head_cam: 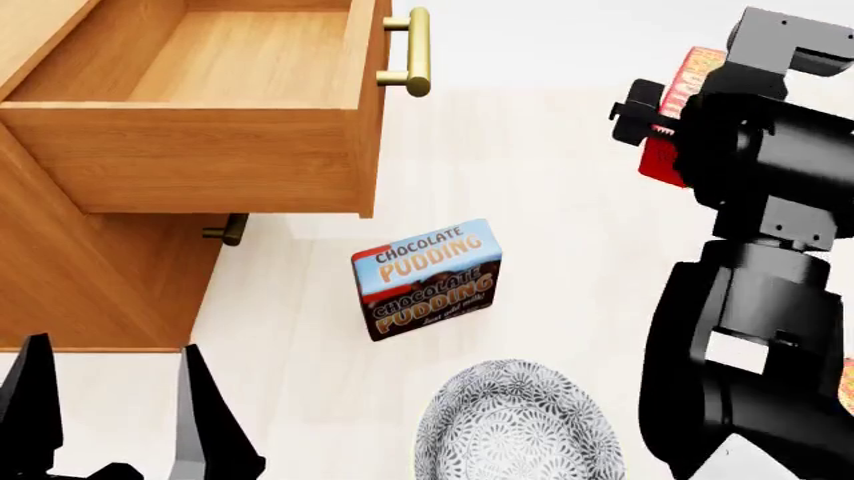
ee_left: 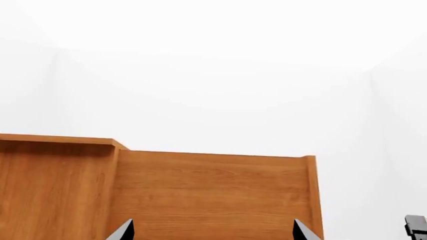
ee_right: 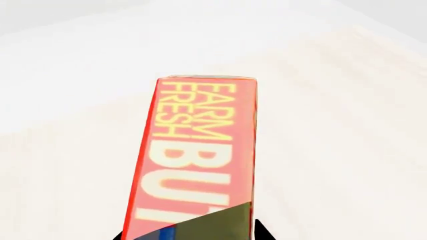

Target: Put the butter at the front in the top drawer of the cabinet and close it.

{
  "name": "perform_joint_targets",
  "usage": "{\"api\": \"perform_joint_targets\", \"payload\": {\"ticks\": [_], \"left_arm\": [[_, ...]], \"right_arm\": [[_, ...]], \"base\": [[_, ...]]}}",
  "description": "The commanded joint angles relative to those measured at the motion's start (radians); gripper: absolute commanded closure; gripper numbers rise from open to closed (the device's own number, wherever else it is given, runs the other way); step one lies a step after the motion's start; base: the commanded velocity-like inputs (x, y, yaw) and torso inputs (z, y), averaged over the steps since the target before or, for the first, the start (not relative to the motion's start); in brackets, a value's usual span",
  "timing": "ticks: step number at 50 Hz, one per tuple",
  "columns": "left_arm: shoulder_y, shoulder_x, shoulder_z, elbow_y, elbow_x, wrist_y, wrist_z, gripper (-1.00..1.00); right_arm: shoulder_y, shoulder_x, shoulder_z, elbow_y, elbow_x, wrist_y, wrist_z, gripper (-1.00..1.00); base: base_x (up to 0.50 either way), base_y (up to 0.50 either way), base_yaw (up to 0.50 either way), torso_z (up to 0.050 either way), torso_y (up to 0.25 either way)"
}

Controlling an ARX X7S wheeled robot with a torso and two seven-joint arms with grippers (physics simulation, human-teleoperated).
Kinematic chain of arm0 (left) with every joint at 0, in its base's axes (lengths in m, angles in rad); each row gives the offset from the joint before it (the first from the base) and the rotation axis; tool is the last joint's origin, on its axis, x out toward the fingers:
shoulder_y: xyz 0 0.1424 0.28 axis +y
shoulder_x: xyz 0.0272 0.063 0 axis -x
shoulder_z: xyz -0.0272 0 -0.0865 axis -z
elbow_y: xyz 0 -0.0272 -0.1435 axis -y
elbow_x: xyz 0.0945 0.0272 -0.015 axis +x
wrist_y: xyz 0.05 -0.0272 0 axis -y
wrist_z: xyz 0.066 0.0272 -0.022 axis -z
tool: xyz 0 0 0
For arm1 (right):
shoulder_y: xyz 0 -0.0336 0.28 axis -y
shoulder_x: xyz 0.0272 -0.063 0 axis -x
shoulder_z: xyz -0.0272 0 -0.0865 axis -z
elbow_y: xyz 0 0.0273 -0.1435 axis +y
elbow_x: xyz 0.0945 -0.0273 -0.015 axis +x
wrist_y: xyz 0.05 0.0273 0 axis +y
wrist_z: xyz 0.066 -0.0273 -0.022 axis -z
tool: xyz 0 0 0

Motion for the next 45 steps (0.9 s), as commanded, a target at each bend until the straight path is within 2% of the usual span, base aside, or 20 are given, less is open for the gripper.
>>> {"api": "perform_joint_targets", "payload": {"ticks": [1, 17, 28, 33, 39, 45], "left_arm": [[0.002, 0.003, 0.003, 0.002, 0.004, 0.002, 0.002, -1.0], [0.014, -0.001, -0.002, 0.007, -0.006, 0.025, -0.001, -1.0], [0.013, -0.008, 0.003, 0.012, -0.025, 0.032, 0.004, -1.0], [0.012, -0.009, 0.0, 0.017, -0.023, 0.029, 0.004, -1.0], [0.009, -0.009, 0.002, 0.026, -0.023, 0.022, 0.006, -1.0], [0.01, -0.009, 0.004, 0.029, -0.022, 0.021, 0.008, -1.0]], "right_arm": [[-0.056, -0.004, -0.121, -0.298, -0.012, 0.204, -0.112, 1.0], [-0.113, -0.003, -0.206, -0.59, 0.013, 0.39, -0.158, 1.0], [-0.128, -0.007, -0.25, -0.695, 0.018, 0.453, -0.185, 1.0], [-0.151, -0.023, -0.272, -0.73, -0.072, 0.454, -0.271, 1.0], [-0.175, -0.077, -0.289, -0.747, -0.349, 0.453, -0.507, 1.0], [-0.186, -0.08, -0.296, -0.761, -0.395, 0.454, -0.559, 1.0]], "base": [[0.0, 0.0, 0.0, 0.0, 0.0], [0.0, 0.0, 0.0, 0.0, 0.002], [0.0, 0.0, 0.0, 0.001, 0.001], [0.0, 0.0, 0.0, 0.0, 0.068], [0.0, 0.0, 0.0, 0.0, 0.069], [0.0, 0.0, 0.0, 0.0, 0.056]]}}
